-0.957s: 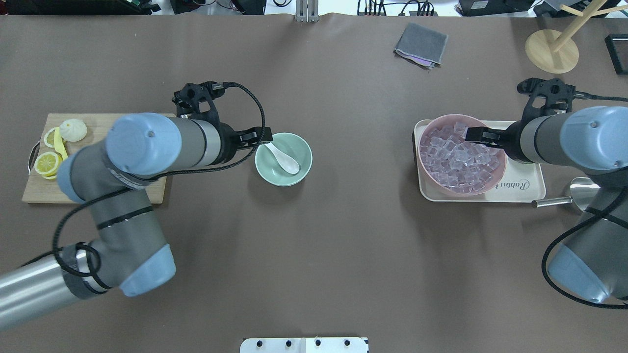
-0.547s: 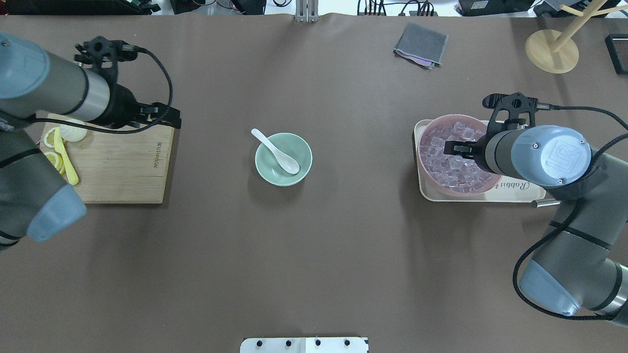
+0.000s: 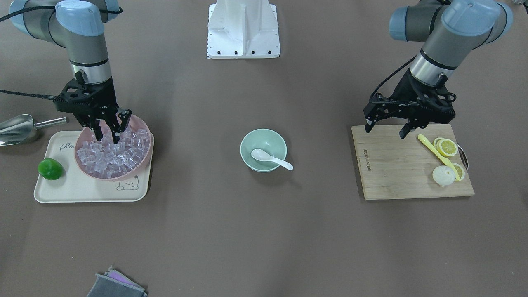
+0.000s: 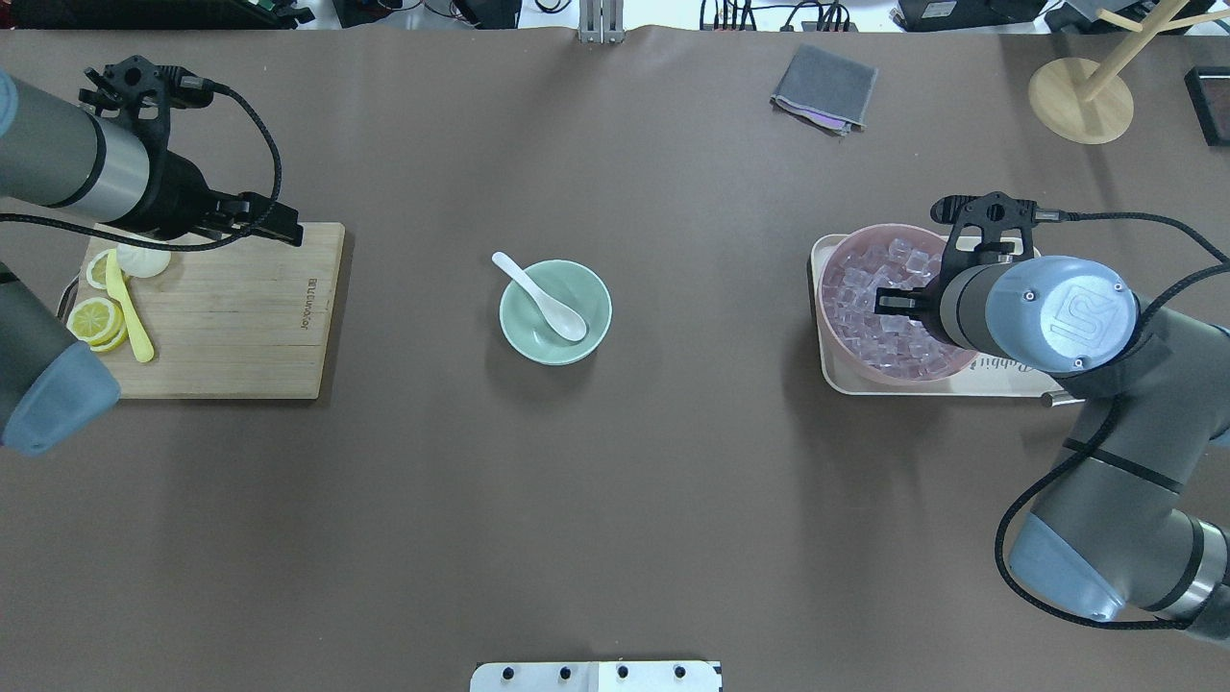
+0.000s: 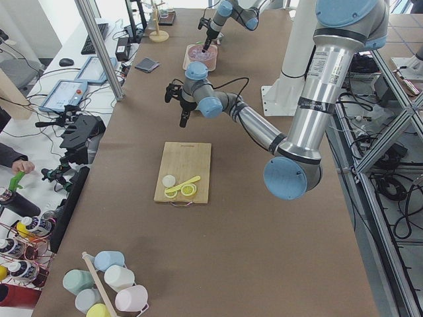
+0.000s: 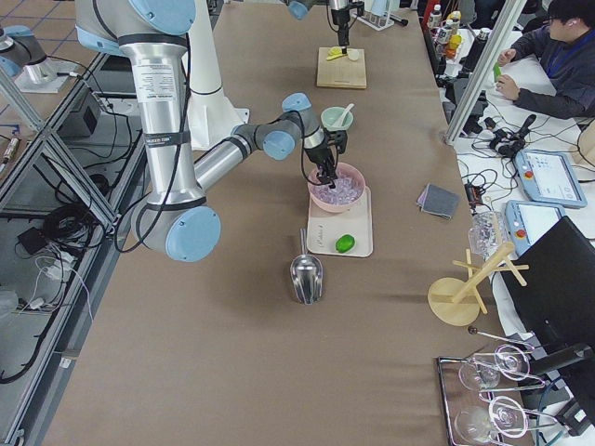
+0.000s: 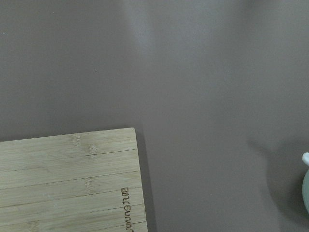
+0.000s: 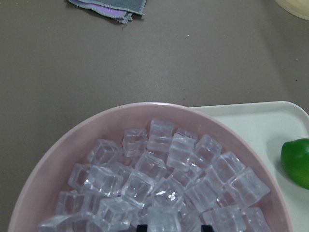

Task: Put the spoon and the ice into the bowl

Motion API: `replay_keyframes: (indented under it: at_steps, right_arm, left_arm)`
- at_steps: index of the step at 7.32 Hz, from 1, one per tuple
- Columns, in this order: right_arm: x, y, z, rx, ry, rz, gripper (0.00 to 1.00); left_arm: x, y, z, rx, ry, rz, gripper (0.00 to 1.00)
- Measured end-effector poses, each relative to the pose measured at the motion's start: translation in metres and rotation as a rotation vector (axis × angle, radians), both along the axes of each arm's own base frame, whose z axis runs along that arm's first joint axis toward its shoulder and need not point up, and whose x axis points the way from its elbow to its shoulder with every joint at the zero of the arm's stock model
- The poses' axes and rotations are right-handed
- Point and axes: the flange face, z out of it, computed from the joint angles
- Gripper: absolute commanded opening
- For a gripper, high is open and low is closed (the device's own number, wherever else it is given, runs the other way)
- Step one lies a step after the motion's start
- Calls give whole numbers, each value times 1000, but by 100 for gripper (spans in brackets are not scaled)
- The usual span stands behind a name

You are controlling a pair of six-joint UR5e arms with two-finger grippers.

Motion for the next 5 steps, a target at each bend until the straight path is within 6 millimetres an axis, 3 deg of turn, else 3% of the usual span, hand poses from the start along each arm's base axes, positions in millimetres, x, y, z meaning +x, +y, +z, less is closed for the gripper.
replay_keyframes:
  at_steps: [5]
  right_arm:
    - [-15, -10, 1, 21, 28, -29, 50]
  left_arm:
    - [-1, 0, 3, -2, -5, -5, 99]
